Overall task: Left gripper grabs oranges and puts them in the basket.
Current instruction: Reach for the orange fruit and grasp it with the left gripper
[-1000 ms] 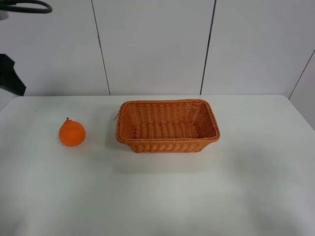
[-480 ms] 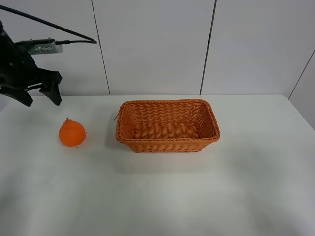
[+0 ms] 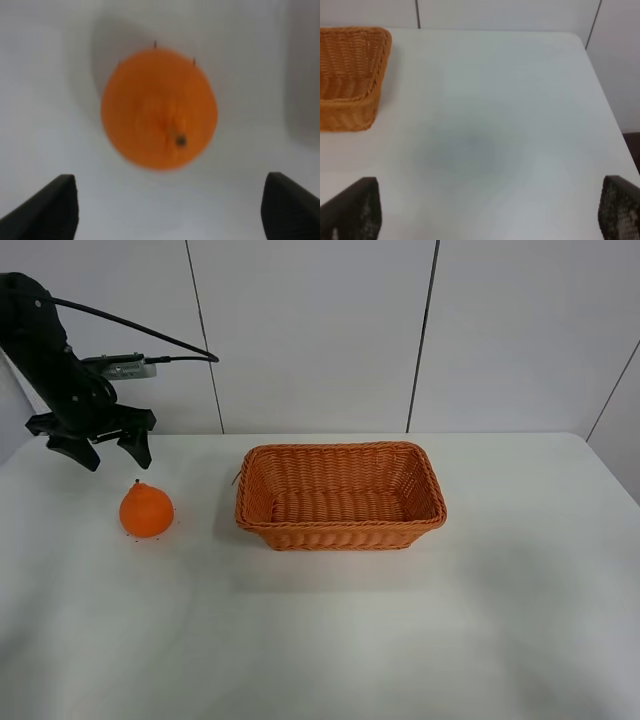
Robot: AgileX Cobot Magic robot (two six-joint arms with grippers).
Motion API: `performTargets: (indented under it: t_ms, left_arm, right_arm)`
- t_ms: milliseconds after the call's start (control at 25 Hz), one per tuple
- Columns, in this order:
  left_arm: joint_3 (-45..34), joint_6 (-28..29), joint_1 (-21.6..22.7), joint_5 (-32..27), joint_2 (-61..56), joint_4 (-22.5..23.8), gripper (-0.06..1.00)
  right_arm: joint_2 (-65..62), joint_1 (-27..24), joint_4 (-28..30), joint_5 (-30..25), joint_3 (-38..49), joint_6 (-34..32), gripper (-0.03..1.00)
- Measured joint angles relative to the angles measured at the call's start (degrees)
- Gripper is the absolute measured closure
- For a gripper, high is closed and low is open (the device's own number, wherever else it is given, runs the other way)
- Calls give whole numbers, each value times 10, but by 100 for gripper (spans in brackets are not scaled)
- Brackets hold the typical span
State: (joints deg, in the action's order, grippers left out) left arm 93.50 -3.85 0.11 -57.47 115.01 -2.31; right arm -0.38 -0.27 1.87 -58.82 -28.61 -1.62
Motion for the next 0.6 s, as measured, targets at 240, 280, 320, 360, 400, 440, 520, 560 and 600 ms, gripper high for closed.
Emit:
performTargets:
  t_ms: [240,280,320,360,400,440,520,560,600]
  left_arm:
    - [57,-4,0,-7,51,-6,10]
    - [58,-4,0,-8,57,-6,10]
    - [59,-4,0,-9,63,-6,10]
    - [59,-4,0,-9,67,-6,10]
    - [59,-4,0,-10,72,-6,10]
    - [59,-5,0,-12,77,-6,10]
    - [59,-5,0,-16,85,-6,10]
    - [59,-5,0,-17,90,-6,10]
    - [59,-5,0,-17,95,-6,10]
  right_arm:
    - [0,0,0,0,0,0,27]
    - [0,0,0,0,0,0,27]
    - [0,0,0,0,0,0,27]
    - [0,0,0,0,0,0,27]
    - [0,0,0,0,0,0,27]
    - [0,0,0,0,0,0,27]
    - [0,0,0,0,0,0,27]
    - [0,0,0,0,0,0,27]
    - [0,0,0,0,0,0,27]
